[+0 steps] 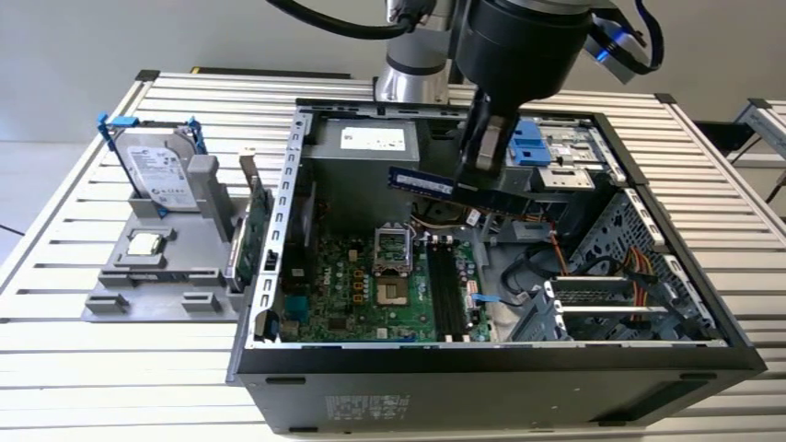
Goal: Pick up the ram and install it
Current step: 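Insert the ram into the slot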
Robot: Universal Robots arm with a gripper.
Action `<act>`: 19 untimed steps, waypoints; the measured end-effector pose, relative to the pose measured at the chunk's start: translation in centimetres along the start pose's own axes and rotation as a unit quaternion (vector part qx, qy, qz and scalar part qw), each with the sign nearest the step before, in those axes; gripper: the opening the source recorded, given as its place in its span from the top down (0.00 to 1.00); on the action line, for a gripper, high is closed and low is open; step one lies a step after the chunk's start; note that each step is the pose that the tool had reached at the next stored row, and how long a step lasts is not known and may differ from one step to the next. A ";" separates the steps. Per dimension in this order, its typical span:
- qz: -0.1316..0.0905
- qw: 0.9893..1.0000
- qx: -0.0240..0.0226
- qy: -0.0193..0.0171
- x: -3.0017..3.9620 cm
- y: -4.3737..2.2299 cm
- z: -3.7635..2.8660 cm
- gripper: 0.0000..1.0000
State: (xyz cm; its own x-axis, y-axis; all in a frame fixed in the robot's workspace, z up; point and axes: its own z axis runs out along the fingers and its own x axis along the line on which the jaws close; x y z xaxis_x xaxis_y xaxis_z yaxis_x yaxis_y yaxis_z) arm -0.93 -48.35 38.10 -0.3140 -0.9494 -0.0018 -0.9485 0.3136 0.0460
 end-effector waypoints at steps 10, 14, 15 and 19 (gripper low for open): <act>0.037 0.999 0.000 -0.002 0.00 0.00 0.00 1.00; 0.053 0.999 0.000 -0.002 0.00 0.00 0.00 1.00; 0.057 0.998 0.000 -0.003 0.00 0.01 0.00 1.00; 0.073 0.997 0.000 -0.003 0.00 0.00 0.00 1.00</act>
State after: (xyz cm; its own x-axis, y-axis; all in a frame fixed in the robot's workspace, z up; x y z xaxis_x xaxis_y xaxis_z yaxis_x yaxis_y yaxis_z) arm -0.94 -48.35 38.10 -0.4496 -0.8932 -0.0019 -0.8923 0.4490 0.0460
